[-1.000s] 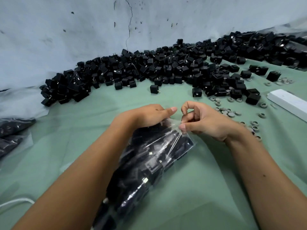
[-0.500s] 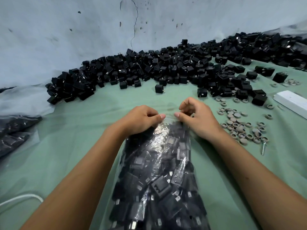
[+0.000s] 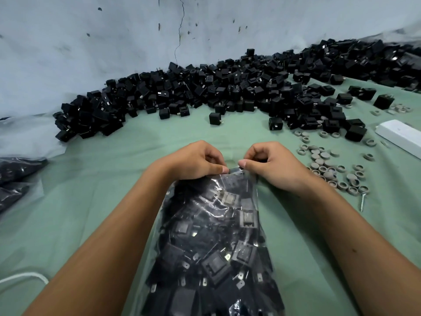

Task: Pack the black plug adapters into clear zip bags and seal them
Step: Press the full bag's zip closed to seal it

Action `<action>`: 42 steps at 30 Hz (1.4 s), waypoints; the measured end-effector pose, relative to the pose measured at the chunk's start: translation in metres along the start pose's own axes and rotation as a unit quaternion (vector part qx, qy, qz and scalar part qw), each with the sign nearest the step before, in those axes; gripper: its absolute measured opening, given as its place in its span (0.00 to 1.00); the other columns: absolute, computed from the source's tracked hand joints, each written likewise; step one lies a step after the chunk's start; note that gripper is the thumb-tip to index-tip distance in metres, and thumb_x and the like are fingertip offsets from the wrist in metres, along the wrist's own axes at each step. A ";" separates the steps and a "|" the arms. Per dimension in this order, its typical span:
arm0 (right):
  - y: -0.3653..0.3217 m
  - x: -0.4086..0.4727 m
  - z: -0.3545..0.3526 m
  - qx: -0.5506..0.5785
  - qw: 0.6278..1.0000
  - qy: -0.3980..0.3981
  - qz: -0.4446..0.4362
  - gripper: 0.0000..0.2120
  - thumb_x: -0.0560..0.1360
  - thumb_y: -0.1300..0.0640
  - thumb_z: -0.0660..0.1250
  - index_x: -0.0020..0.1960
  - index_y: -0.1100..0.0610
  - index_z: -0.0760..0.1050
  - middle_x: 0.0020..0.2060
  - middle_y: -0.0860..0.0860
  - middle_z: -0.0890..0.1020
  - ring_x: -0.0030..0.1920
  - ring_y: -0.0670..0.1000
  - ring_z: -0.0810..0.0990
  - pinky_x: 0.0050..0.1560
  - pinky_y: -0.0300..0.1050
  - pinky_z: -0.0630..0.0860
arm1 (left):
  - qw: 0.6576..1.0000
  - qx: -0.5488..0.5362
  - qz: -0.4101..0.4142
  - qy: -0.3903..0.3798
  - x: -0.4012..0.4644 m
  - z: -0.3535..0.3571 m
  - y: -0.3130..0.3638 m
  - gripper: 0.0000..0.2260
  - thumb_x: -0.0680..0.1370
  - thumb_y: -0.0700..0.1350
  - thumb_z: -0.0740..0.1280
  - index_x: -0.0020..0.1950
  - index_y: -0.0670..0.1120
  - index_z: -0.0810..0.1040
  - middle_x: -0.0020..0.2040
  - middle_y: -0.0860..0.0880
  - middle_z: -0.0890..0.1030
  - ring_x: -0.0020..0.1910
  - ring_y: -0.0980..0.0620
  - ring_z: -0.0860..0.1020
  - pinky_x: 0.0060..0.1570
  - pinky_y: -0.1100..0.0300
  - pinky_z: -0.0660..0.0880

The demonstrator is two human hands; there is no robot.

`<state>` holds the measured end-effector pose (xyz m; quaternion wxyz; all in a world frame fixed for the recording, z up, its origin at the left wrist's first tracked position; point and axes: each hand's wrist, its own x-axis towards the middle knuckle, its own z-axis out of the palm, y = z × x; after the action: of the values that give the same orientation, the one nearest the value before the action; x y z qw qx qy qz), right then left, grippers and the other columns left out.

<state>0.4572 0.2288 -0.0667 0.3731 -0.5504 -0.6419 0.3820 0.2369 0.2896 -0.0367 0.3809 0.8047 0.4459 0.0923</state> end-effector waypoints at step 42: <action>0.007 0.012 0.001 0.095 0.993 0.041 0.050 0.11 0.74 0.64 0.78 0.51 0.59 0.77 0.36 0.55 0.85 0.25 0.48 0.74 0.22 0.40 0.68 | 0.999 -0.024 0.003 -0.024 0.037 0.003 0.010 0.06 0.76 0.46 0.76 0.47 0.43 0.85 0.40 0.46 0.85 0.38 0.55 0.80 0.43 0.58 0.78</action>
<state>0.4575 0.2409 -0.0724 0.4299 -0.5589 -0.5587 0.4367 0.2668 0.3143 -0.0386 0.4107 0.7984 0.4321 0.0847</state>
